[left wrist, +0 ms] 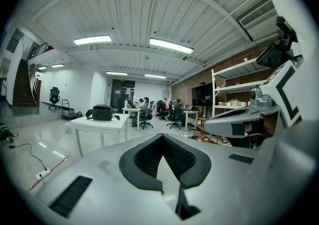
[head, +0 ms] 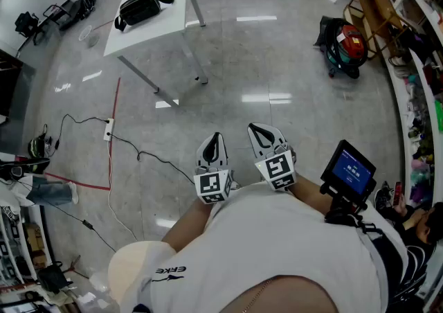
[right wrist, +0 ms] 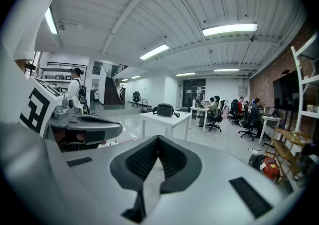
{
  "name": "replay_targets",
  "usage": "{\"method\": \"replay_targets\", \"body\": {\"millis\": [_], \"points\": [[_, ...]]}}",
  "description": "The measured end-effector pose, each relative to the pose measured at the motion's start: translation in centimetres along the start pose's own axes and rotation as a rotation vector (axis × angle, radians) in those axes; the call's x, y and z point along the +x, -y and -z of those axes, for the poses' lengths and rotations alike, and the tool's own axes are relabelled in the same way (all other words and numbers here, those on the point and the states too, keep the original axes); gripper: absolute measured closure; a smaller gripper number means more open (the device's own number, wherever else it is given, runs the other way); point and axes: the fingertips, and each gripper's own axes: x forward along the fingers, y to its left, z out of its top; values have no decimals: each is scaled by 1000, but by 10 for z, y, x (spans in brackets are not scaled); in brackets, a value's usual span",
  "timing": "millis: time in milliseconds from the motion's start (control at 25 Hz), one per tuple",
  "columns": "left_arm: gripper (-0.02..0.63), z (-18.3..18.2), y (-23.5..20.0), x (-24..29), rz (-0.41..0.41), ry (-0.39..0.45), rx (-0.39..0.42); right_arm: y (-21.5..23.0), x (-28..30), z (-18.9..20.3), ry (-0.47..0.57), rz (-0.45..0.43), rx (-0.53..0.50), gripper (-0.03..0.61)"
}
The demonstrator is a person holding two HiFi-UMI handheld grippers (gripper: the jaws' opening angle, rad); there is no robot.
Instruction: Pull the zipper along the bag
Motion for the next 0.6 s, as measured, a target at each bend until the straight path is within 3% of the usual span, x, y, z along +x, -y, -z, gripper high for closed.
{"method": "replay_targets", "body": {"millis": [600], "points": [[611,1,2,2,-7,-8,-8,8,-3,2,12,22,38,574]]}}
